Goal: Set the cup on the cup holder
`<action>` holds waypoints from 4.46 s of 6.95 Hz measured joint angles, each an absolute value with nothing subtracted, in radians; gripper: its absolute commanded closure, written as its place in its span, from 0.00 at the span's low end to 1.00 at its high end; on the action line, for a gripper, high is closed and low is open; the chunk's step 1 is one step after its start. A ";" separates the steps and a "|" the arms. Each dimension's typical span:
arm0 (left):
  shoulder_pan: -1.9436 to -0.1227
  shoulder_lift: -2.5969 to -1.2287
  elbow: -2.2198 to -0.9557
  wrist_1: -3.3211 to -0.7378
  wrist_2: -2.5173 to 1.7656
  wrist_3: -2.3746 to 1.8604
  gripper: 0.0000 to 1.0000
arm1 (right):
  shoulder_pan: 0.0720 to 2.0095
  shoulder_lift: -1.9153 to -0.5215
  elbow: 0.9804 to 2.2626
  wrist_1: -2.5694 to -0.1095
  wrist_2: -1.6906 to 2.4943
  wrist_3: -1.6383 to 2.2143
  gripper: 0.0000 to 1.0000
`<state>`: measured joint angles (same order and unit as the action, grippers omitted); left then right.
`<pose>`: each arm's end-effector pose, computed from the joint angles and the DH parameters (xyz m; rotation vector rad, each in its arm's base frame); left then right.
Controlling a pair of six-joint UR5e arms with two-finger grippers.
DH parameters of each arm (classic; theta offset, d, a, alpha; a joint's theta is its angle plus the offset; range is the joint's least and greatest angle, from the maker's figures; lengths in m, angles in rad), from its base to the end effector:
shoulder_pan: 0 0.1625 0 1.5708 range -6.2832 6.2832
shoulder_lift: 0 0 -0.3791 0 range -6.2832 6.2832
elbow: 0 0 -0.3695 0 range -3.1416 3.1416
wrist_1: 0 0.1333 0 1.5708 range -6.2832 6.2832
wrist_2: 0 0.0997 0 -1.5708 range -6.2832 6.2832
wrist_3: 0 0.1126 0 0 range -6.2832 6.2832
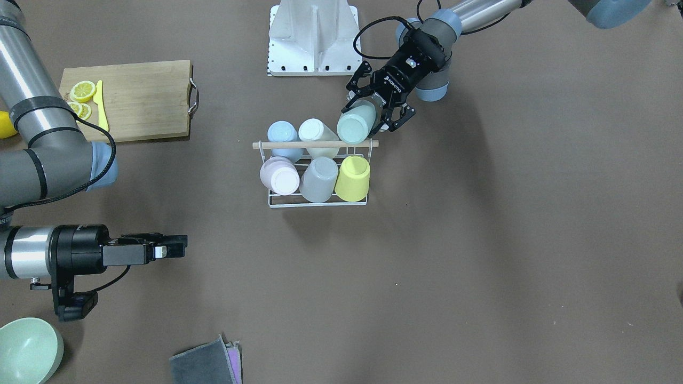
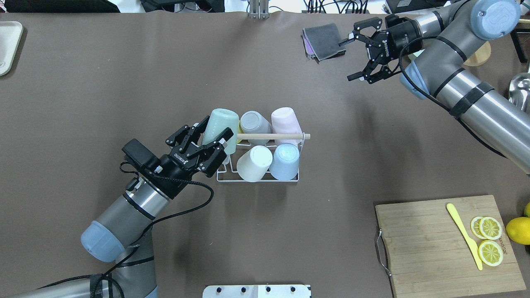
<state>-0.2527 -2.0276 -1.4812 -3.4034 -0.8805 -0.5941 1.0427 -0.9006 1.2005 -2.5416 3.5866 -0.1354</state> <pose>0.4557 -0.3294 0.2384 1.4690 1.4390 -0.3154 -0.3237 -0.6177 0.3745 -0.7710 -1.7601 0.2329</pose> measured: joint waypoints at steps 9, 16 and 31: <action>-0.252 -2.029 -1.470 -3.416 -0.881 -0.511 0.04 | 1.051 -0.920 1.312 -2.396 2.554 0.059 0.00; -0.342 -2.015 -1.545 -3.396 -0.885 -0.507 0.04 | 1.138 -1.313 1.628 -2.026 2.505 -0.031 0.04; -1.393 -1.766 -1.337 -2.208 -2.108 -0.454 0.04 | 1.388 -1.443 1.576 -1.589 2.244 0.244 0.01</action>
<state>-1.3933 -1.7660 -1.3366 -2.2077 -2.1078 -0.4539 1.3882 -1.4435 1.5763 -1.5887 2.2443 0.2442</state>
